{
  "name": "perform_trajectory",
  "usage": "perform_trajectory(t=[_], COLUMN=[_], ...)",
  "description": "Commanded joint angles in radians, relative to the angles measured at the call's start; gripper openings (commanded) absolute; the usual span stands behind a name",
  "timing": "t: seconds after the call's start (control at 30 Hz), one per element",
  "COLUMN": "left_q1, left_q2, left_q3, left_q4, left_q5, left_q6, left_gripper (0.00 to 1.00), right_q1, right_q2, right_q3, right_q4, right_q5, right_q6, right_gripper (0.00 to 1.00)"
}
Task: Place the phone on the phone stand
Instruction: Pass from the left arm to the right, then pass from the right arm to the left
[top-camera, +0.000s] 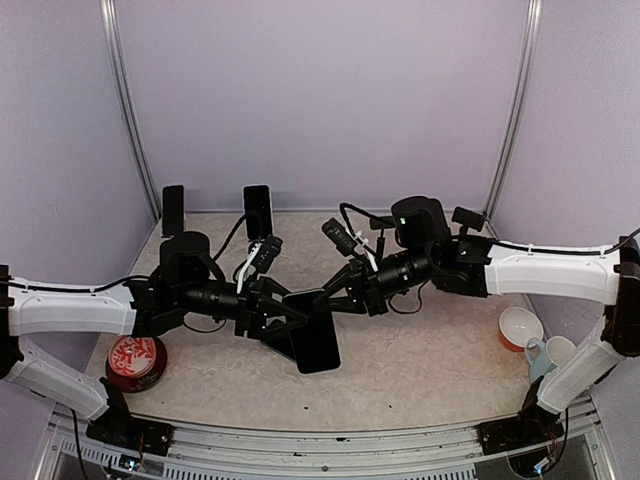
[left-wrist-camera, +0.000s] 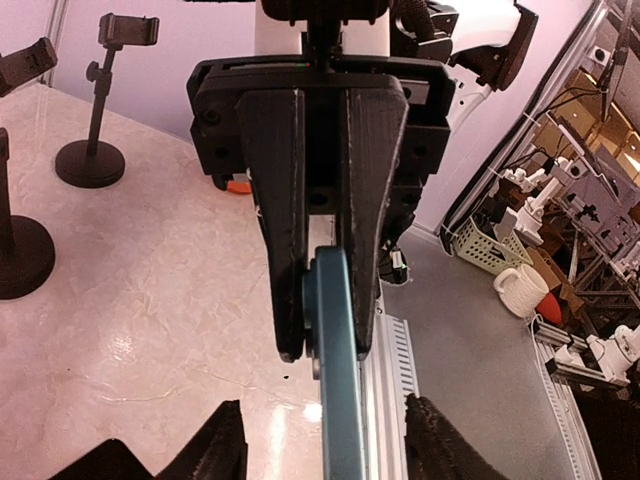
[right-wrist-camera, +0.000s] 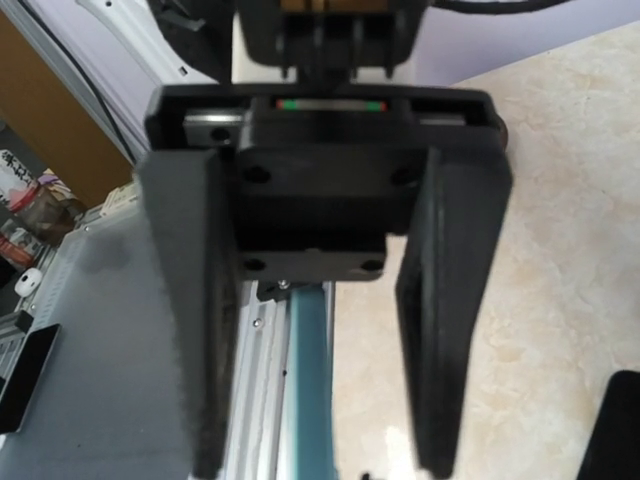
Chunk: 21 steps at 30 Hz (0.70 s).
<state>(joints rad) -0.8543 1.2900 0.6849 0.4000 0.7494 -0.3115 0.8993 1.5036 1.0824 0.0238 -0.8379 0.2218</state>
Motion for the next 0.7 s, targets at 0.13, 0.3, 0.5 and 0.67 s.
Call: perform_trajectory(t=[0.13, 0.3, 0.5, 0.67], left_q1=[0.0, -0.001, -0.002, -0.001], left_q2=[0.008, 0.013, 0.025, 0.031], left_q3=[0.024, 0.025, 0.024, 0.021], left_q4=[0.034, 0.039, 0.057, 0.074], left_q5=[-0.005, -0.008, 0.01, 0.023], left_q6=[0.005, 0.0, -0.013, -0.024], left_gripper=[0.77, 0.82, 0.72, 0.46], right_q1=[-0.007, -0.009, -0.012, -0.028], right_q2=[-0.102, -0.143, -0.17, -0.191], right_q3=[-0.035, -0.074, -0.105, -0.138], right_q4=[0.183, 0.261, 0.309, 0.361], right_q5=[0.006, 0.03, 0.075, 0.112], right_q6=[0.041, 0.073, 0.097, 0.131], right_gripper=[0.0, 0.0, 0.0, 0.0])
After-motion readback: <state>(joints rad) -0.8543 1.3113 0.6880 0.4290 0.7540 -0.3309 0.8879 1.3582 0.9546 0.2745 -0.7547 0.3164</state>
